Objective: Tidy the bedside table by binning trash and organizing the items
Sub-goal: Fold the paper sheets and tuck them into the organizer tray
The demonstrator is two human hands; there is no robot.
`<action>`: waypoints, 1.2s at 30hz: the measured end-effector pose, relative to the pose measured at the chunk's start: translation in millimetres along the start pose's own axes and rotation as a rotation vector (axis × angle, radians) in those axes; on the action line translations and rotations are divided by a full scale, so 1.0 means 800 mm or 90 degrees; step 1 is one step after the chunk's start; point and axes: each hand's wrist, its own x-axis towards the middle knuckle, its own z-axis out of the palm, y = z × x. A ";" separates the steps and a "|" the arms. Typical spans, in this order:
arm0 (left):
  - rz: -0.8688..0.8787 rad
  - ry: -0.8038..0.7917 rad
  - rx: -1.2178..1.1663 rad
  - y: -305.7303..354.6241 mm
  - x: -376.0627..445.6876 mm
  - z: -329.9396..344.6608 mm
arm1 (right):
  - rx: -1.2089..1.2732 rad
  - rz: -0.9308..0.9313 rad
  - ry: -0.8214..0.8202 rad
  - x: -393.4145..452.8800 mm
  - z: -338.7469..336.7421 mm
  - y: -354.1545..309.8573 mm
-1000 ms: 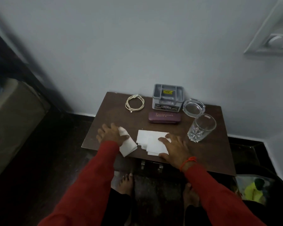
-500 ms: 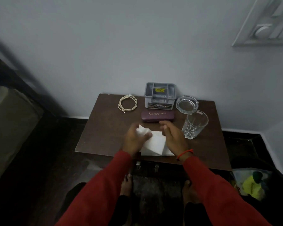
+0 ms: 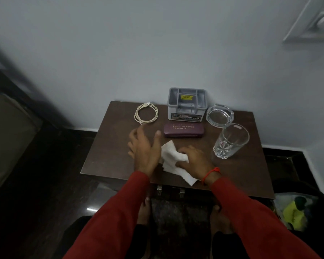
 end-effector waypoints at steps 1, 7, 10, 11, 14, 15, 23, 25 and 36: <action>-0.020 0.019 -0.049 0.001 0.005 0.000 | 0.128 -0.005 0.034 0.002 -0.004 0.000; -0.253 -0.264 -0.613 0.037 0.008 -0.008 | 0.834 0.093 0.138 0.003 -0.039 -0.031; -0.306 -0.472 -0.748 0.056 -0.019 -0.006 | 0.906 0.108 0.131 0.000 -0.040 -0.045; -0.306 -0.478 -0.747 0.056 -0.024 -0.002 | 0.924 0.109 0.115 0.000 -0.038 -0.048; -0.276 -0.443 -0.718 0.044 -0.024 0.010 | 0.912 0.078 0.081 -0.002 -0.033 -0.049; -0.275 -0.434 -0.726 0.042 -0.021 0.012 | 0.885 0.067 0.086 -0.001 -0.031 -0.049; -0.322 -0.442 -0.860 0.038 -0.009 0.017 | 0.751 0.077 0.271 -0.005 -0.032 -0.039; -0.334 -0.432 -0.876 0.035 -0.009 0.021 | 0.764 0.074 0.276 -0.006 -0.032 -0.040; -0.356 -0.292 -0.837 0.018 0.006 0.036 | 0.874 0.084 0.303 -0.001 -0.049 -0.030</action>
